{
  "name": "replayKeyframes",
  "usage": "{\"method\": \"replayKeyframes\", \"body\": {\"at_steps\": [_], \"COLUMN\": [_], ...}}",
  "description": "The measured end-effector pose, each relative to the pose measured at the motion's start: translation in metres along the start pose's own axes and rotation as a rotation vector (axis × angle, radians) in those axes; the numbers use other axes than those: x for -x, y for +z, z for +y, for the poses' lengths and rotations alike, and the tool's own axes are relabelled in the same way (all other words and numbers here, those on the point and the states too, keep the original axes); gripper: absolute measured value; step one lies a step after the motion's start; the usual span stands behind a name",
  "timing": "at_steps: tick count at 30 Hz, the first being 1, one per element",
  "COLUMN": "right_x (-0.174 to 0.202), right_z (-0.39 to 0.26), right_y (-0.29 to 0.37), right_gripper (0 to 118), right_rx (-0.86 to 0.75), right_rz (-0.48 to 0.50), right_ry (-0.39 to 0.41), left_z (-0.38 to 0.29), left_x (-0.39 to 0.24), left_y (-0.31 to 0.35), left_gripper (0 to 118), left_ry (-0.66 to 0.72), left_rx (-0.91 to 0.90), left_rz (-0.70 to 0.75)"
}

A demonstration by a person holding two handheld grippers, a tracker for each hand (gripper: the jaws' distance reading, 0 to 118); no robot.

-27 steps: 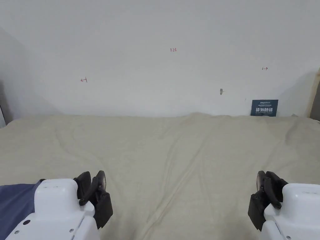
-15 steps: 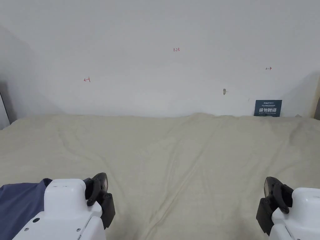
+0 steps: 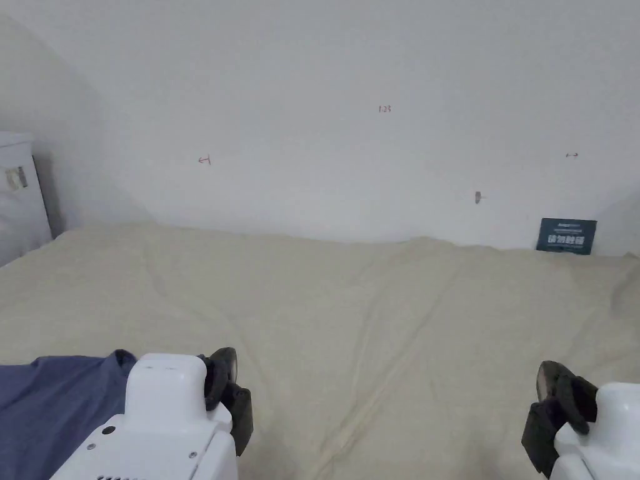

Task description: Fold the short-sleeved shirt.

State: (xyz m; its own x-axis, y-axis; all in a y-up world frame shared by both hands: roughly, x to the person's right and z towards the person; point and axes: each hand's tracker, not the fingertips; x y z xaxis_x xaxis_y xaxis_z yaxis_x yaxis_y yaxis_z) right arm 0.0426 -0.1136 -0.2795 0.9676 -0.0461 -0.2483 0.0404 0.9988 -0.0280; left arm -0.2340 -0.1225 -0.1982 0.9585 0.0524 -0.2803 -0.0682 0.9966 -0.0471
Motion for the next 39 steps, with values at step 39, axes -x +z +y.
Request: {"method": "replayKeyframes", "body": {"at_steps": [39], "right_x": [0.246], "right_z": [-0.076], "right_y": [-0.062], "right_gripper": [0], "right_rx": [0.269], "right_rz": [0.604], "right_ry": [0.114], "left_z": [-0.118], "left_x": [0.233], "left_y": [-0.067], "left_gripper": [2], "left_ry": [0.182], "left_rx": [0.484], "left_rz": [0.488]}}
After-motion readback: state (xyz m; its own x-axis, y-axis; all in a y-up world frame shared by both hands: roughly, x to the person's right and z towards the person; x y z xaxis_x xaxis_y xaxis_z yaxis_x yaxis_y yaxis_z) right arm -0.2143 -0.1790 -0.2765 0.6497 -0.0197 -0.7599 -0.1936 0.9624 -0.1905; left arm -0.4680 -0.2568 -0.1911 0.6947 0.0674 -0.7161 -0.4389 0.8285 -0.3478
